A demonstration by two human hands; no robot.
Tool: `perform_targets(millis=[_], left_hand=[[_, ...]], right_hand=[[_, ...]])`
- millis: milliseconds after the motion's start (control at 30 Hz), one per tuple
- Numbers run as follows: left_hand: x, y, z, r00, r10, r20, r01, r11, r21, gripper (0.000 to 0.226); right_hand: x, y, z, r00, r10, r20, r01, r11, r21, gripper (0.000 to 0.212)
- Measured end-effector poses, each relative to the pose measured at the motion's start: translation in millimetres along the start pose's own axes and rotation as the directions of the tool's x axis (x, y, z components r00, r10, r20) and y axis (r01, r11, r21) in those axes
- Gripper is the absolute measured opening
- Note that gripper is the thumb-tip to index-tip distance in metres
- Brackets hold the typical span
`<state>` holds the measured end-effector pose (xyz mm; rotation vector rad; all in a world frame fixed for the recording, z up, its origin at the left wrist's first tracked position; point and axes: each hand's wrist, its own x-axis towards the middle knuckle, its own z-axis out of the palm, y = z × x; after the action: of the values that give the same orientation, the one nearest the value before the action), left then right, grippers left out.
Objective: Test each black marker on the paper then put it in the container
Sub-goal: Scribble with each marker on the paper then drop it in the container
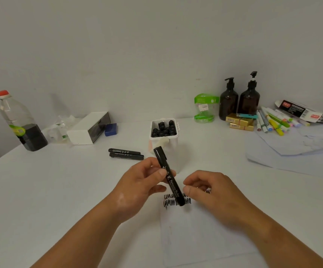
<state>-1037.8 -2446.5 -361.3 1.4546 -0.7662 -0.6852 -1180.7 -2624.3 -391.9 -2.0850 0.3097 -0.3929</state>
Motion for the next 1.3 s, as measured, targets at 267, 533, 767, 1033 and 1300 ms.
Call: perform_targets(millis=[267, 533, 767, 1033, 1300], left_hand=[[11.3, -20.5, 9.7, 0.998, -0.034, 0.06, 0.054, 0.928, -0.369, 0.019], [5.8, -31.1, -3.5, 0.999, -0.043, 0.015, 0.046, 0.935, -0.351, 0.03], [-7.3, -32.7, 9.3, 0.956, 0.289, 0.058, -0.256, 0.72, 0.645, 0.017], [-9.5, -36.7, 21.8, 0.924, 0.334, 0.187, -0.357, 0.579, 0.733, 0.021], [-12.3, -28.3, 25.2, 0.918, 0.339, 0.207, -0.38, 0.6, 0.704, 0.029]], right_hand=[[3.7, 2.0, -5.5, 0.999, 0.044, 0.019, -0.045, 0.996, 0.074, 0.011], [9.2, 6.1, -14.0, 0.99, 0.085, -0.114, -0.048, 0.954, 0.294, 0.008], [5.0, -2.8, -1.4, 0.992, 0.091, -0.087, -0.046, 0.905, 0.422, 0.01], [1.1, -13.6, 11.9, 0.997, 0.066, -0.037, -0.042, 0.892, 0.45, 0.006], [-0.8, -17.3, 8.5, 0.999, 0.042, 0.009, -0.041, 0.864, 0.501, 0.003]])
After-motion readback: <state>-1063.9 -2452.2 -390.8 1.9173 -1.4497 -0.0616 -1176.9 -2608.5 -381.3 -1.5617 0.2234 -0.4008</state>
